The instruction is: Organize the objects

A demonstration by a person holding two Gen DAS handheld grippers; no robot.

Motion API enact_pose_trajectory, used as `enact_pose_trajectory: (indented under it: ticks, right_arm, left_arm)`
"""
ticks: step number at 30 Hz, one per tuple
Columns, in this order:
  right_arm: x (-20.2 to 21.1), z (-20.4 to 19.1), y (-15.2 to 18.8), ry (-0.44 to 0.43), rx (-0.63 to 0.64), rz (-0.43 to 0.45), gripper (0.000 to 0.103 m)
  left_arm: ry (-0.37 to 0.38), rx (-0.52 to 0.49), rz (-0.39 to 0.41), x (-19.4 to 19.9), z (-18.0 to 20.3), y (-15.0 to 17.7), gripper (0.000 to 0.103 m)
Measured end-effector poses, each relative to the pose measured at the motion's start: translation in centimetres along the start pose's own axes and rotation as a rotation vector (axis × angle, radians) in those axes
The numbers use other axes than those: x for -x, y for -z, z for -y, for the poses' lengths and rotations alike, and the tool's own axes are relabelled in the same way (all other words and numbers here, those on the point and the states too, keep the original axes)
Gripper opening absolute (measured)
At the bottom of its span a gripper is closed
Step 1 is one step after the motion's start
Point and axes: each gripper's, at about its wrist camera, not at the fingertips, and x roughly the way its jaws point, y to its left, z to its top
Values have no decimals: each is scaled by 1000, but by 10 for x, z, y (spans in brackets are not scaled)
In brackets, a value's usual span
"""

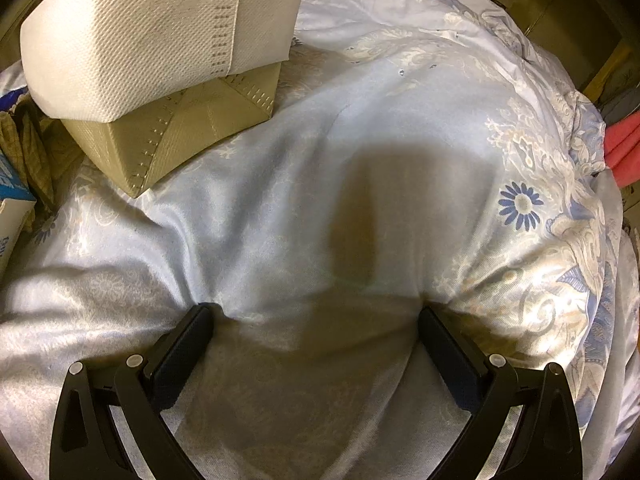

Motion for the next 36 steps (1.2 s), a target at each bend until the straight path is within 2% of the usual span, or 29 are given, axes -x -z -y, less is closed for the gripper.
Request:
enact_pose_trajectory:
  ticks: [4, 9, 15, 21, 23, 25, 28, 31, 34, 36]
  right_arm:
    - [2, -7, 4, -6, -3, 0, 103]
    - [5, -23, 8, 33, 20, 0, 103]
    - [11, -35, 12, 57, -24, 0, 103]
    - [20, -46, 10, 82, -170, -106, 101]
    - [34, -45, 13, 38, -263, -101, 95]
    - [52, -40, 16, -56, -371, -75, 92]
    - [86, -16, 24, -271, -687, -27, 89]
    - [114, -10, 38, -446, -926, 16, 90]
    - [123, -6, 26, -488, -943, 7, 91]
    - [120, 16, -4, -497, -883, 11, 91]
  left_arm:
    - [50, 48, -17, -2, -7, -1, 68]
    - [107, 105, -25, -2, -17, -2, 65]
    - [216, 107, 48, 19, -16, -6, 65]
    - [193, 24, 129, 42, -1, -9, 65]
    - [202, 30, 147, 48, -3, -11, 65]
    - [233, 63, 148, 51, -12, -14, 65]
    - [276, 125, 150, 51, -33, -18, 65]
    - [248, 177, 157, 51, -54, -20, 65]
    - [197, 223, 116, 41, -75, -22, 65]
    - [183, 251, 84, 34, -84, -21, 64]
